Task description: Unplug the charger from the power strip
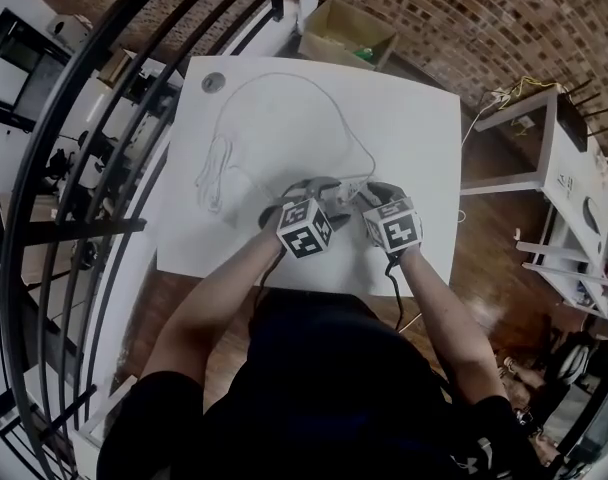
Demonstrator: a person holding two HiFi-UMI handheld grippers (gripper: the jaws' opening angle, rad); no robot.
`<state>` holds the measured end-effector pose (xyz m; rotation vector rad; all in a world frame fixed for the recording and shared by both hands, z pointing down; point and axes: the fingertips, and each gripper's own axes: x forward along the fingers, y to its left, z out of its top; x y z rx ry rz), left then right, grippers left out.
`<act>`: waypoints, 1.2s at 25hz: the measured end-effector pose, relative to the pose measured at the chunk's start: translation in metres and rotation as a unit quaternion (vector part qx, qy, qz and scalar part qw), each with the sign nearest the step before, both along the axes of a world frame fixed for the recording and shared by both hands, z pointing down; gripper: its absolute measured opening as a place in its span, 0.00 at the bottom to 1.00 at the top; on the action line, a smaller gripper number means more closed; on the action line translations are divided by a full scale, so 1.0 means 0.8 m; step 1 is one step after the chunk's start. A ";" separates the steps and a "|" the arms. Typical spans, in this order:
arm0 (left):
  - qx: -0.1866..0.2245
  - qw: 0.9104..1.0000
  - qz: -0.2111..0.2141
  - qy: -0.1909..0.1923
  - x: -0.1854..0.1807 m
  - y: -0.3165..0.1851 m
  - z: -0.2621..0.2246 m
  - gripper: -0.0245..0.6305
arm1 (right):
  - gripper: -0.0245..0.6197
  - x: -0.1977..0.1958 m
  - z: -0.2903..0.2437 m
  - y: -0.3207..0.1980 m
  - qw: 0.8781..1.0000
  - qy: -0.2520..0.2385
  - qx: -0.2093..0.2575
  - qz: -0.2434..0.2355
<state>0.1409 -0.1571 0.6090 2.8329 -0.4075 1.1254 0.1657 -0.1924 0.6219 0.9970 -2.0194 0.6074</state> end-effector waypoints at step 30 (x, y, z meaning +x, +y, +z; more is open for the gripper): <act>-0.046 0.999 -0.015 0.015 -0.001 -0.004 -0.006 0.46 | 0.27 -0.009 0.019 0.006 0.999 0.013 -0.038 -0.025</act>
